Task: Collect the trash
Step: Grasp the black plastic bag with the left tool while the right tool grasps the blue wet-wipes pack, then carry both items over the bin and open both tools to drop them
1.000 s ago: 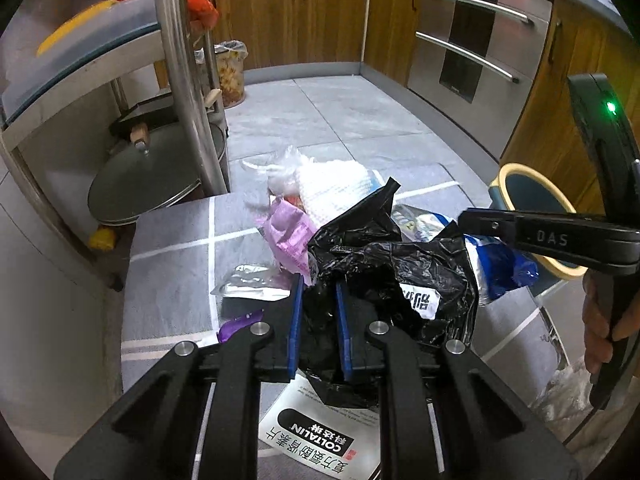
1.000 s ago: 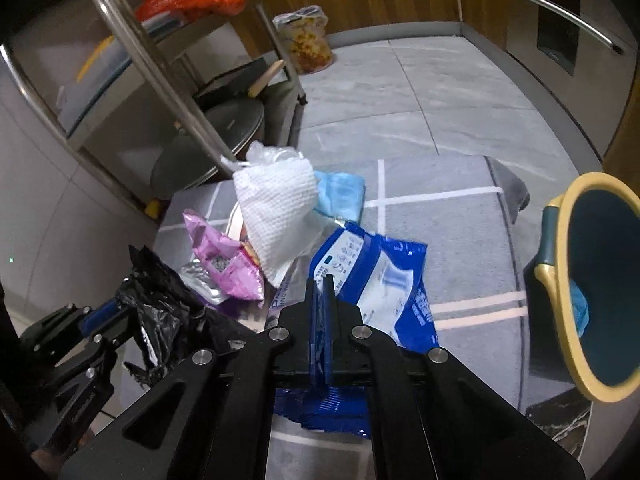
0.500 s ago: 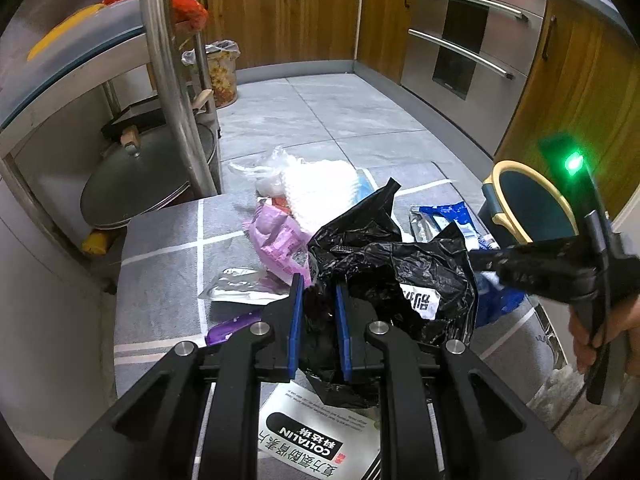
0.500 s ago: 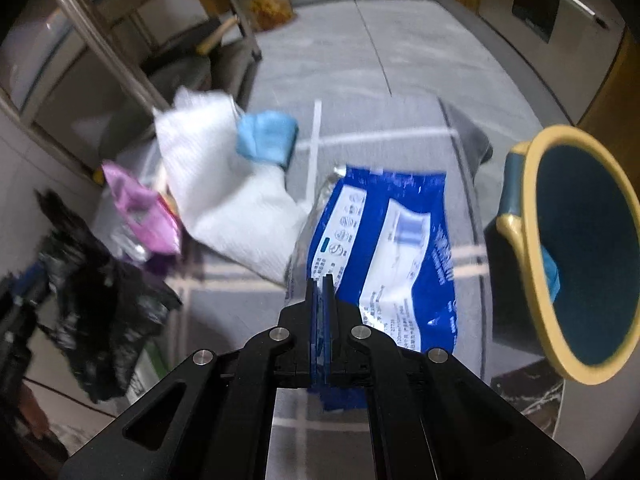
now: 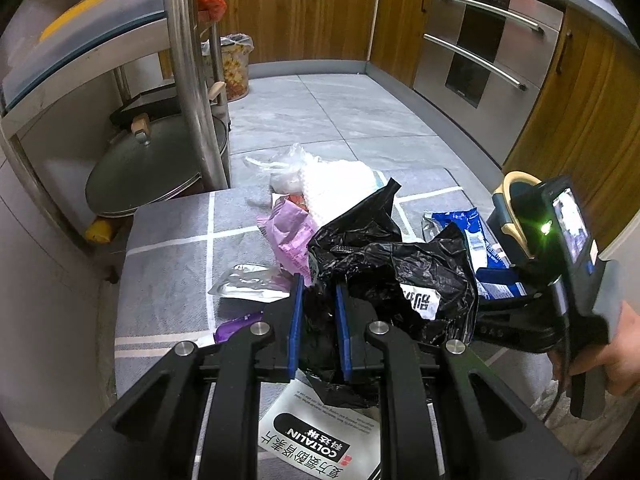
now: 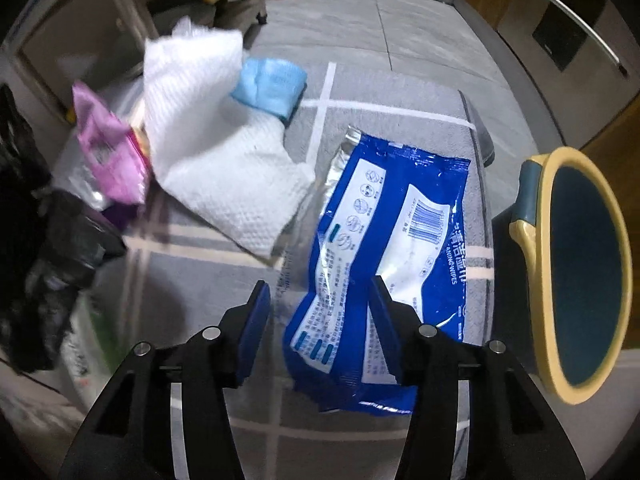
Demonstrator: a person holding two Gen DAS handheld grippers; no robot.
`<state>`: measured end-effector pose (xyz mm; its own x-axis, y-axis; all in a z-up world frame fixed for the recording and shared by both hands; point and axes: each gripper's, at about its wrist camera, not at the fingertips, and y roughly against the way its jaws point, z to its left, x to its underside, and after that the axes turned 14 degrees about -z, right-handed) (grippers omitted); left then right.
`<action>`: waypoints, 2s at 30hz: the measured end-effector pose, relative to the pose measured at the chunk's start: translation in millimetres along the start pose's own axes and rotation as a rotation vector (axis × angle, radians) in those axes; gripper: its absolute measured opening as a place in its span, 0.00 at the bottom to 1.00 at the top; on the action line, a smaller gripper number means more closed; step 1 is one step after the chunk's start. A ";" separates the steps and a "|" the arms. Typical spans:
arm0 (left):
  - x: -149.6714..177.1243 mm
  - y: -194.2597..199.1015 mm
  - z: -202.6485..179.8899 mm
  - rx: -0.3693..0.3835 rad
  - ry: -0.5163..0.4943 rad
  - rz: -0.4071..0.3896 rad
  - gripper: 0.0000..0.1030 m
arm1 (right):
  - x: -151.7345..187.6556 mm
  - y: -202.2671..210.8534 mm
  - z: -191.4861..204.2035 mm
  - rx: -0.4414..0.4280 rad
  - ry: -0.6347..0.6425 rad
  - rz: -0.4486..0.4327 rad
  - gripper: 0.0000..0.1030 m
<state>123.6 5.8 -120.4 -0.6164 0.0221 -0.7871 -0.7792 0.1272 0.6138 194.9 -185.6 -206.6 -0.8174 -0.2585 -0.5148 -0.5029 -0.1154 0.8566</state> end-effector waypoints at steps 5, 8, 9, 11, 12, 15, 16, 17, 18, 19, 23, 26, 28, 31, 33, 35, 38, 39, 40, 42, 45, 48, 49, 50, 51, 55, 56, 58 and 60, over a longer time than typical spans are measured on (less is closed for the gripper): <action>-0.2 -0.5 -3.8 0.003 -0.008 0.000 0.14 | 0.8 2.7 1.7 -0.005 -0.004 -0.001 0.32; -2.4 0.9 -5.9 0.009 -0.010 -0.011 0.14 | -3.1 16.3 -1.5 -0.019 -0.016 -0.039 0.25; -3.2 1.5 -6.0 0.009 -0.010 -0.016 0.14 | -5.9 23.3 -4.3 -0.030 -0.034 -0.059 0.24; -5.4 3.4 -6.9 0.015 -0.009 -0.029 0.14 | -10.5 31.0 -10.7 -0.052 -0.068 -0.080 0.23; -6.6 4.5 -7.7 0.019 -0.008 -0.036 0.14 | -12.6 36.8 -13.9 -0.061 -0.087 -0.093 0.23; -10.8 5.1 -9.7 0.029 0.002 -0.044 0.14 | -18.1 55.1 -24.9 -0.091 -0.129 -0.133 0.21; -13.1 5.2 -11.3 0.034 0.005 -0.048 0.14 | -21.0 62.2 -29.0 -0.099 -0.140 -0.150 0.20; -16.2 5.7 -13.4 0.040 0.007 -0.057 0.14 | -23.9 68.7 -33.8 -0.108 -0.150 -0.167 0.20; -20.5 6.9 -17.2 0.047 0.005 -0.071 0.14 | -26.8 74.8 -39.4 -0.110 -0.154 -0.178 0.20; -23.9 7.8 -20.7 0.053 0.003 -0.083 0.14 | -28.6 82.0 -41.3 -0.107 -0.158 -0.191 0.19; -36.5 9.6 -35.5 0.081 -0.013 -0.125 0.14 | -36.0 84.5 -61.3 -0.111 -0.188 -0.221 0.18; -44.9 6.5 -46.5 0.097 -0.016 -0.134 0.14 | -38.5 95.1 -76.1 -0.119 -0.218 -0.244 0.18; -50.9 3.9 -54.9 0.114 -0.012 -0.145 0.14 | -42.7 108.8 -86.0 -0.121 -0.215 -0.273 0.18; -57.9 0.4 -73.8 0.142 -0.036 -0.169 0.14 | -48.1 124.3 -101.0 -0.098 -0.199 -0.318 0.17; -61.6 -4.0 -86.3 0.170 -0.042 -0.172 0.14 | -48.3 128.6 -113.5 -0.092 -0.212 -0.327 0.16; -63.0 -6.1 -96.3 0.188 -0.050 -0.174 0.14 | -47.1 131.6 -128.7 -0.088 -0.227 -0.326 0.16; -66.1 -12.9 -114.1 0.226 -0.061 -0.165 0.14 | -45.3 139.4 -147.4 -0.071 -0.235 -0.335 0.16; -67.8 -14.2 -122.0 0.240 -0.074 -0.168 0.14 | -44.3 143.0 -154.5 -0.064 -0.233 -0.341 0.16; -69.5 -14.9 -130.3 0.257 -0.088 -0.174 0.14 | -43.6 146.2 -162.5 -0.054 -0.231 -0.344 0.16; -71.8 -16.7 -144.9 0.288 -0.102 -0.180 0.14 | -37.9 153.4 -176.7 -0.032 -0.230 -0.349 0.16; -73.2 -24.4 -168.1 0.321 -0.132 -0.176 0.14 | -26.6 155.2 -200.5 -0.006 -0.271 -0.346 0.16; -74.6 -34.9 -191.1 0.350 -0.168 -0.167 0.14 | -19.1 149.3 -222.9 -0.005 -0.352 -0.341 0.16; -74.7 -37.4 -197.1 0.362 -0.171 -0.165 0.14 | -17.3 148.7 -228.2 -0.001 -0.365 -0.342 0.16; -74.8 -40.0 -200.9 0.374 -0.174 -0.164 0.14 | -16.9 148.2 -234.4 0.006 -0.382 -0.348 0.16; -74.9 -43.9 -209.0 0.387 -0.182 -0.165 0.14 | -16.7 148.2 -237.9 0.010 -0.395 -0.352 0.16; -73.3 -66.4 -237.9 0.425 -0.192 -0.148 0.14 | -12.2 138.4 -257.8 0.015 -0.463 -0.326 0.16; -71.6 -75.8 -245.4 0.436 -0.181 -0.131 0.14 | -9.4 132.0 -265.1 0.012 -0.490 -0.302 0.16; -66.8 -87.7 -254.6 0.451 -0.170 -0.104 0.14 | -5.6 122.3 -274.2 0.013 -0.530 -0.265 0.16; -58.7 -96.9 -263.4 0.460 -0.178 -0.086 0.14 | 0.3 111.5 -285.4 0.017 -0.571 -0.222 0.16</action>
<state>205.3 -269.1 -117.5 -0.4921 0.1561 -0.8564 -0.6708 0.5590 0.4873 218.8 -472.3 -101.0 -0.7118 0.3253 -0.6225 -0.6789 -0.0912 0.7286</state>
